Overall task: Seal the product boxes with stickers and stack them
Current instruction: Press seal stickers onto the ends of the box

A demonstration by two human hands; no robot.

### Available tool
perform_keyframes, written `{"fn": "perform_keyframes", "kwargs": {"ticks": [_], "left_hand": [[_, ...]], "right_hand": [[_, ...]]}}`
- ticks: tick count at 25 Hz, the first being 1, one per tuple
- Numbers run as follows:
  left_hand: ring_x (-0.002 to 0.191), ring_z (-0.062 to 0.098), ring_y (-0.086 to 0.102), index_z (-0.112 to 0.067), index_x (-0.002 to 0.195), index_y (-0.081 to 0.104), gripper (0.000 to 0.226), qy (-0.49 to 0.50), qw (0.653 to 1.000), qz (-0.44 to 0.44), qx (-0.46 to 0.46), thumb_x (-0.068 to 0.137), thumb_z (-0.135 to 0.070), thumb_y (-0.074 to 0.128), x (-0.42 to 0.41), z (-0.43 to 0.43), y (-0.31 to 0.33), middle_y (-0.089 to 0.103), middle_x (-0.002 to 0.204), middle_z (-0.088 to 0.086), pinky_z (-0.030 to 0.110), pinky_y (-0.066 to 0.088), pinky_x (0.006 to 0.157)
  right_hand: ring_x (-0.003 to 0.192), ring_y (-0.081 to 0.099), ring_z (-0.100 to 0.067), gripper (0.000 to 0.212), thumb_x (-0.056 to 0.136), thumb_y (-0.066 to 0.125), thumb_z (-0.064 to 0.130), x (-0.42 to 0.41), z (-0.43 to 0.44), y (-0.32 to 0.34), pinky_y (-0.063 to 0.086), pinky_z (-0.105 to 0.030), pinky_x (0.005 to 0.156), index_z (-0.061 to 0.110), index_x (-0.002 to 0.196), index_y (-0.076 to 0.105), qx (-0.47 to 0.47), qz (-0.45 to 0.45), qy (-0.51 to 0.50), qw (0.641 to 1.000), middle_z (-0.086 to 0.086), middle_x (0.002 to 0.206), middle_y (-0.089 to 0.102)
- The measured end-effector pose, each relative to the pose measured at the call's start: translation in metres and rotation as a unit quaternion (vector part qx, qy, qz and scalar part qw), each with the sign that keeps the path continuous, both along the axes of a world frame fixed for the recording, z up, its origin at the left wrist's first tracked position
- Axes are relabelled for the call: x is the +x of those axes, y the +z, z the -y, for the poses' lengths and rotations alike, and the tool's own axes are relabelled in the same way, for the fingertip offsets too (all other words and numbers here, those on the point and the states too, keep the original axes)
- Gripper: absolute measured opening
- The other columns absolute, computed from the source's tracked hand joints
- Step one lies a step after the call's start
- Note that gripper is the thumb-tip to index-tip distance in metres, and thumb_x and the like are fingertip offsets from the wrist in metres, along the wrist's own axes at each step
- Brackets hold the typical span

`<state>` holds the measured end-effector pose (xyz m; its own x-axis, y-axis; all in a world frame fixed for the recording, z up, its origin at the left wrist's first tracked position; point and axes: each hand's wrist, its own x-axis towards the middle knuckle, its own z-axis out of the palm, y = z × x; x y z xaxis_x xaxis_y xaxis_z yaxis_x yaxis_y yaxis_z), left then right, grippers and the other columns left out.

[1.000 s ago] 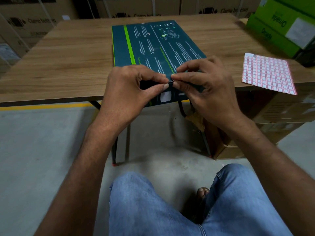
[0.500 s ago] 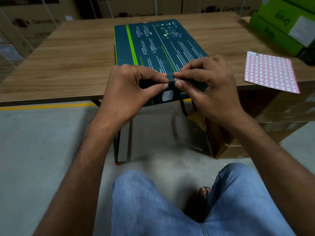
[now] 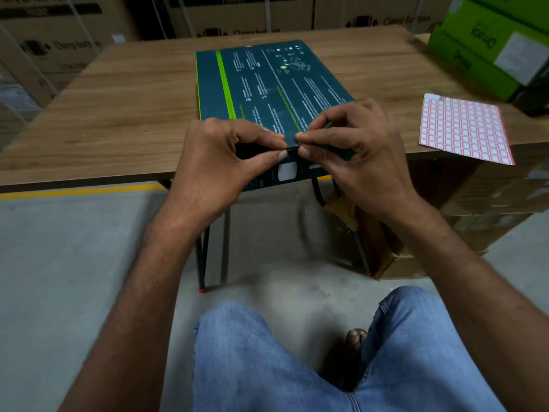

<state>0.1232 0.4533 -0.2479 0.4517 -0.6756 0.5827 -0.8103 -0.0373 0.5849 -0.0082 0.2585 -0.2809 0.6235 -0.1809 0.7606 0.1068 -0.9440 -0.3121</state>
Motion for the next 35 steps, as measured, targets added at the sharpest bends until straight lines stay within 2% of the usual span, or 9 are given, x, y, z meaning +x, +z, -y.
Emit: {"fn": "perform_keyframes", "kwargs": {"ticks": [4,7,9,12,21,26,28,31,35], "left_hand": [[0.092,0.002,0.075,-0.015,0.100,0.083,0.015,0.006,1.000,0.009,0.004,0.086,-0.020,0.086,-0.003,-0.001,0.002,0.079,0.099,-0.007,0.030,0.061,0.086],[0.101,0.008,0.073,-0.016,0.112,0.080,0.032,0.019,0.995,0.079,0.050,0.085,-0.031,0.087,-0.001,-0.004,0.002,0.078,0.110,-0.005,0.036,0.058,0.090],[0.115,0.013,0.069,-0.017,0.122,0.076,0.042,0.050,0.989,0.119,0.067,0.086,-0.038,0.084,0.001,-0.007,-0.002,0.075,0.124,-0.003,0.039,0.056,0.099],[0.126,0.008,0.065,-0.020,0.127,0.076,0.046,0.076,0.990,0.098,0.060,0.088,-0.044,0.081,0.003,-0.009,-0.008,0.072,0.132,-0.007,0.036,0.052,0.109],[0.122,0.005,0.067,-0.020,0.120,0.079,0.047,0.067,0.996,0.053,0.036,0.082,-0.046,0.086,0.010,-0.008,-0.009,0.074,0.124,-0.007,0.037,0.054,0.107],[0.120,0.002,0.067,-0.021,0.118,0.080,0.045,0.066,0.996,0.044,0.031,0.080,-0.046,0.087,0.009,-0.007,-0.008,0.075,0.123,-0.009,0.034,0.053,0.107],[0.120,0.002,0.068,-0.021,0.117,0.081,0.045,0.067,0.996,0.043,0.029,0.080,-0.046,0.087,0.009,-0.007,-0.008,0.075,0.122,-0.009,0.034,0.054,0.106],[0.119,0.001,0.067,-0.022,0.118,0.080,0.046,0.068,0.996,0.046,0.031,0.080,-0.047,0.087,0.009,-0.006,-0.008,0.074,0.122,-0.010,0.032,0.054,0.106],[0.118,-0.001,0.067,-0.023,0.117,0.080,0.046,0.066,0.996,0.049,0.031,0.080,-0.048,0.087,0.010,-0.007,-0.007,0.074,0.122,-0.012,0.031,0.054,0.106]], "right_hand": [[0.108,0.057,-0.024,0.039,0.090,0.076,0.041,-0.008,0.001,-0.001,0.045,-0.053,0.087,0.029,0.127,0.074,-0.028,-0.031,-0.017,0.999,0.009,0.122,0.068],[0.110,0.055,-0.015,0.034,0.094,0.072,0.045,-0.009,0.001,0.005,0.047,-0.047,0.093,0.028,0.123,0.075,0.059,0.005,-0.010,0.998,0.011,0.119,0.069],[0.111,0.054,-0.013,0.030,0.095,0.071,0.047,-0.005,0.001,0.005,0.047,-0.050,0.093,0.031,0.120,0.076,0.049,-0.002,-0.012,0.999,0.016,0.120,0.069],[0.105,0.060,-0.022,0.021,0.097,0.071,0.042,0.001,-0.002,-0.001,0.046,-0.055,0.086,0.030,0.113,0.080,0.010,0.009,-0.014,1.000,0.015,0.115,0.073],[0.103,0.059,-0.023,0.021,0.099,0.069,0.040,0.002,-0.004,0.000,0.046,-0.053,0.084,0.031,0.115,0.079,-0.021,0.003,-0.002,1.000,0.012,0.118,0.072],[0.111,0.056,-0.015,0.039,0.087,0.077,0.033,-0.006,0.006,0.003,0.048,-0.050,0.094,0.029,0.126,0.074,0.029,-0.035,0.022,0.999,0.022,0.127,0.065],[0.109,0.061,-0.018,0.027,0.092,0.077,0.035,-0.004,0.005,0.001,0.049,-0.050,0.092,0.029,0.118,0.078,0.040,-0.013,0.029,0.999,0.016,0.123,0.071],[0.103,0.061,-0.023,0.019,0.099,0.072,0.036,0.001,0.003,-0.003,0.048,-0.053,0.084,0.027,0.114,0.080,-0.009,0.011,0.014,1.000,0.012,0.117,0.074],[0.104,0.058,-0.025,0.029,0.098,0.072,0.036,-0.002,0.008,-0.004,0.048,-0.051,0.086,0.025,0.124,0.077,-0.058,-0.011,0.002,0.998,0.010,0.125,0.071]]}}
